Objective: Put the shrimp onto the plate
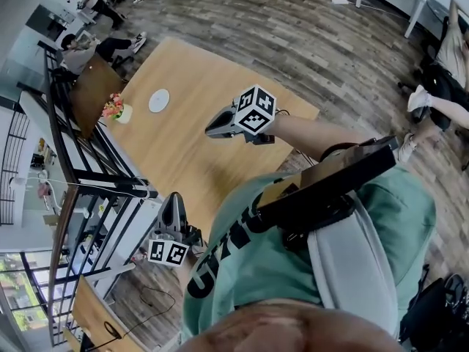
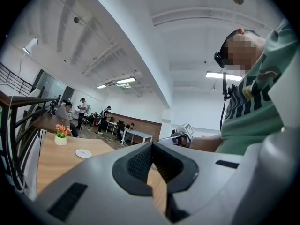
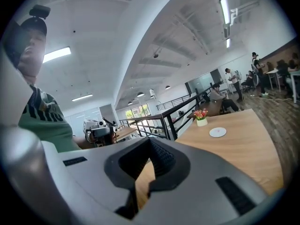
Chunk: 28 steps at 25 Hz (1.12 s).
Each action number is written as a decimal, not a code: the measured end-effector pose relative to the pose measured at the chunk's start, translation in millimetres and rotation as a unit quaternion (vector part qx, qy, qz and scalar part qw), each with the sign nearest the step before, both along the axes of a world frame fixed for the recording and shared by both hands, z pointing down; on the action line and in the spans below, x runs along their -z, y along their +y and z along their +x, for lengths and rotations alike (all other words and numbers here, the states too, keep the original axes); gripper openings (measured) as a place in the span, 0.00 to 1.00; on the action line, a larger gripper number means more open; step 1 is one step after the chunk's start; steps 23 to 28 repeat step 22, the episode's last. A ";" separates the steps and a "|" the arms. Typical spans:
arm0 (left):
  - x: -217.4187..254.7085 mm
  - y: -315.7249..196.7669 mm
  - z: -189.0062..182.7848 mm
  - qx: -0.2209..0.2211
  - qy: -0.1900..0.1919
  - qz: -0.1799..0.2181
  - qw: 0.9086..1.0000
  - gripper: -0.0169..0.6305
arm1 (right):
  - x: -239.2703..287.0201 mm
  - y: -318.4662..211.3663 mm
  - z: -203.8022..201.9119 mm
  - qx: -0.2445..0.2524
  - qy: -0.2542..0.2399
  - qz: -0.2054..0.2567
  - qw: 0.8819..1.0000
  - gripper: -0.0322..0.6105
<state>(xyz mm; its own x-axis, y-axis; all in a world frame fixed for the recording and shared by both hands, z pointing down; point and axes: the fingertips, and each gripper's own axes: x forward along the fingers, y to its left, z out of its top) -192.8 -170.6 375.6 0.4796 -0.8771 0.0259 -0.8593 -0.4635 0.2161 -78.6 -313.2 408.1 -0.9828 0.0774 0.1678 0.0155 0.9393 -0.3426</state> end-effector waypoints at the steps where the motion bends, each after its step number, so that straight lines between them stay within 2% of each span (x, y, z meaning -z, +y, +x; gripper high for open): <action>1: 0.7 -2.7 4.8 0.002 0.000 0.001 1.000 0.02 | 0.0 -3.8 5.1 0.001 0.000 0.000 1.000 0.06; 12: 5.1 -42.2 54.4 0.003 0.003 0.003 1.000 0.02 | -2.6 -50.8 46.7 0.000 0.001 -0.003 1.000 0.06; 28: 5.2 -53.0 56.6 0.001 -0.001 0.003 1.000 0.02 | -9.4 -60.7 51.6 -0.005 -0.001 -0.007 1.000 0.06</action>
